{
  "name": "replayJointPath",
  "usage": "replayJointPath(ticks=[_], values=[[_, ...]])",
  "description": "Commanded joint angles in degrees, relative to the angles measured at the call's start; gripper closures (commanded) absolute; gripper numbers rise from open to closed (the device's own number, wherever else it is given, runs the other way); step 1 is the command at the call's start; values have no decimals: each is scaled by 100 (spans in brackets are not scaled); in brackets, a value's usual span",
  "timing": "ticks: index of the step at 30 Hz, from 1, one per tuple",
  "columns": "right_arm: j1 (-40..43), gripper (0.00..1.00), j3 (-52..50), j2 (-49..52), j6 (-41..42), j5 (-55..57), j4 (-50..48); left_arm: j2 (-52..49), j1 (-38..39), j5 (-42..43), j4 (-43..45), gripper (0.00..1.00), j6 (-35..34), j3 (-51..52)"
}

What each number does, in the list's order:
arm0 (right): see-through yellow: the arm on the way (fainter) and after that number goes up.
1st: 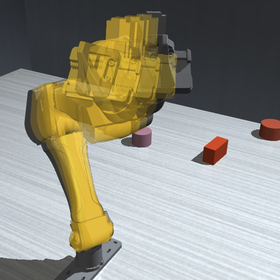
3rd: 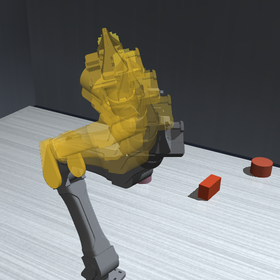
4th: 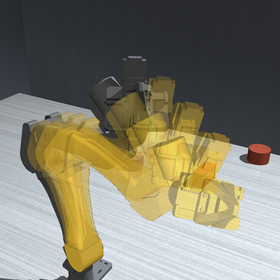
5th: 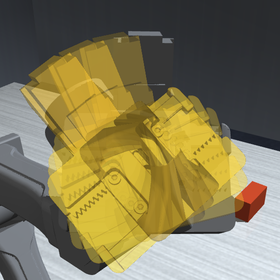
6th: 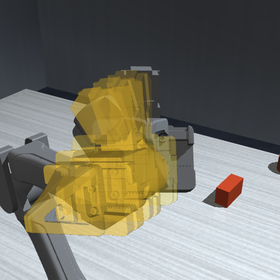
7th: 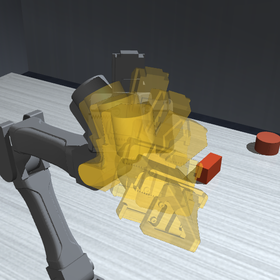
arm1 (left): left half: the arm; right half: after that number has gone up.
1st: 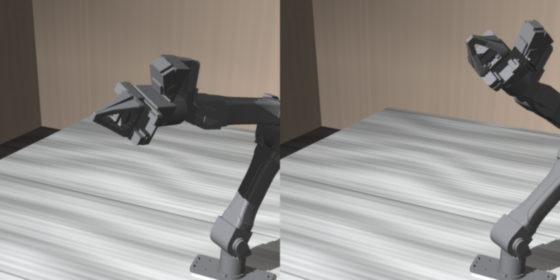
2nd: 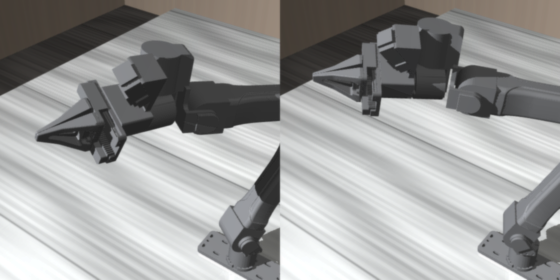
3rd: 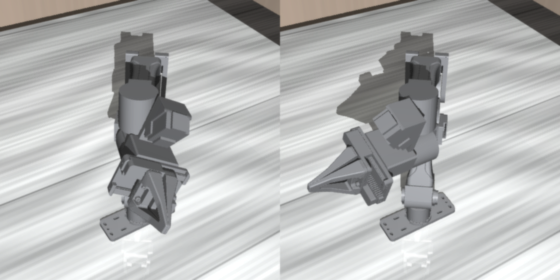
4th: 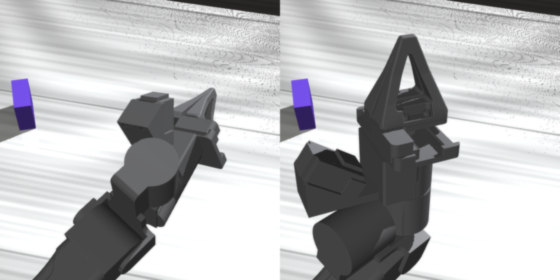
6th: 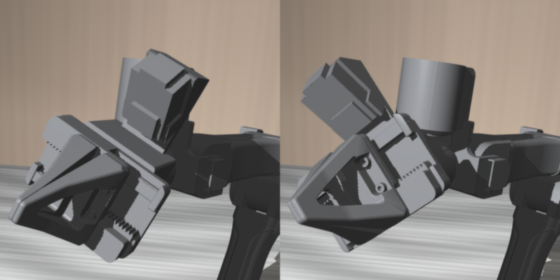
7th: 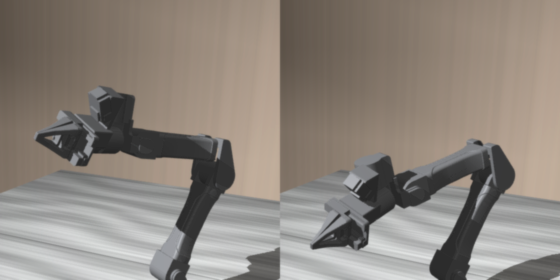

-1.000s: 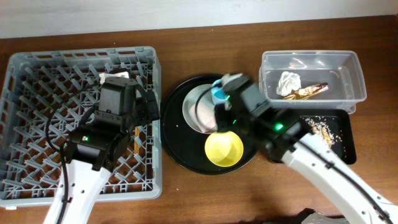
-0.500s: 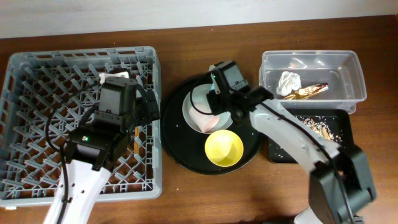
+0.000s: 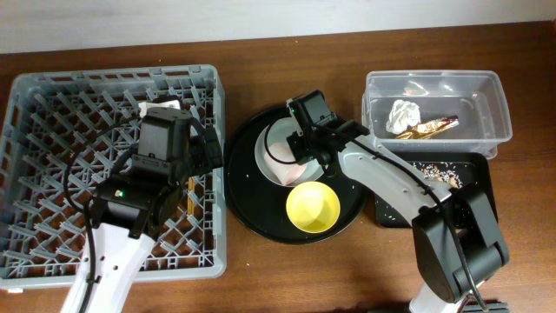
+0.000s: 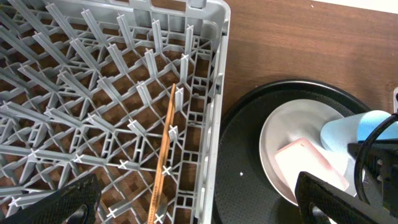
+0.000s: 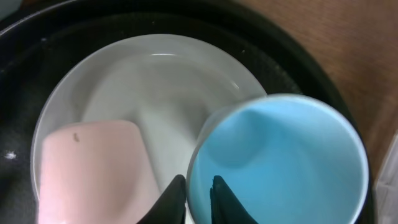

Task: Sort waste into correct bins and load items into the dishwasher rack
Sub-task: 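Reach the right gripper to the blue cup and grasp it, then lift the blue cup and pass it to the left gripper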

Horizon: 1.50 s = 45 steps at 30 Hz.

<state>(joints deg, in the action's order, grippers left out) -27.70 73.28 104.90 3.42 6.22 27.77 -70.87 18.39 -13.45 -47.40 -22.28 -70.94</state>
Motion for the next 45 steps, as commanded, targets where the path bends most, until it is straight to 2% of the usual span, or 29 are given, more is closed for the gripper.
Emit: replayJointPath(ticks=[1,5,9,13,16,19,23,26,27,28,29,30,31,33,34,35,36,38,45], values=[[46,96,15,46,-63,269,-63,46,-20,20,-2,1,9,-57],[46,96,232,-44,-63,262,7,46,-20,20,-2,1,9,-57],[46,96,946,-590,-17,168,732,46,-20,20,-4,1,9,-57],[48,96,2002,-1534,24,-271,1720,46,-20,20,-2,1,9,-57],[234,96,2382,-2332,92,-817,2267,46,-20,20,-2,1,9,-57],[868,96,2380,-3021,199,-1884,2629,46,-20,20,-2,1,9,-57],[2225,96,2380,-3412,188,-4024,3174,46,-20,24,63,1,7,-57],[3174,96,2352,-3377,-409,-5847,3569,46,-20,118,98,1,9,-57],[3464,96,2326,-3331,-719,-6544,3718,46,-20,391,136,4,50,-57],[3755,96,2299,-3244,-1108,-7276,3943,50,-20,1279,254,22,496,-57],[3941,96,2273,-3152,-1453,-7792,4144,50,-20,2743,422,29,968,-57],[4052,96,2247,-3067,-1757,-8144,4315,50,-26,3724,564,30,1043,-57],[4120,96,2212,-2977,-2033,-8421,4465,50,-37,4631,743,29,1043,-57],[4109,96,2046,-2756,-2546,-9005,4649,44,-131,7123,1567,20,1021,-57],[4046,96,1926,-2671,-2640,-9224,4640,35,-160,7930,1998,6,935,-57],[3941,96,1777,-2575,-2835,-9523,4640,26,-184,8574,2514,1,726,-57],[3801,96,1635,-2479,-2852,-9514,4588,22,-186,8813,2916,1,426,-57],[3534,96,1451,-2326,-3001,-9517,4533,20,-186,8754,3174,1,120,-57],[2616,96,1416,-2221,-3163,-9517,4052,-149,-238,8664,3115,1,109,-57]])
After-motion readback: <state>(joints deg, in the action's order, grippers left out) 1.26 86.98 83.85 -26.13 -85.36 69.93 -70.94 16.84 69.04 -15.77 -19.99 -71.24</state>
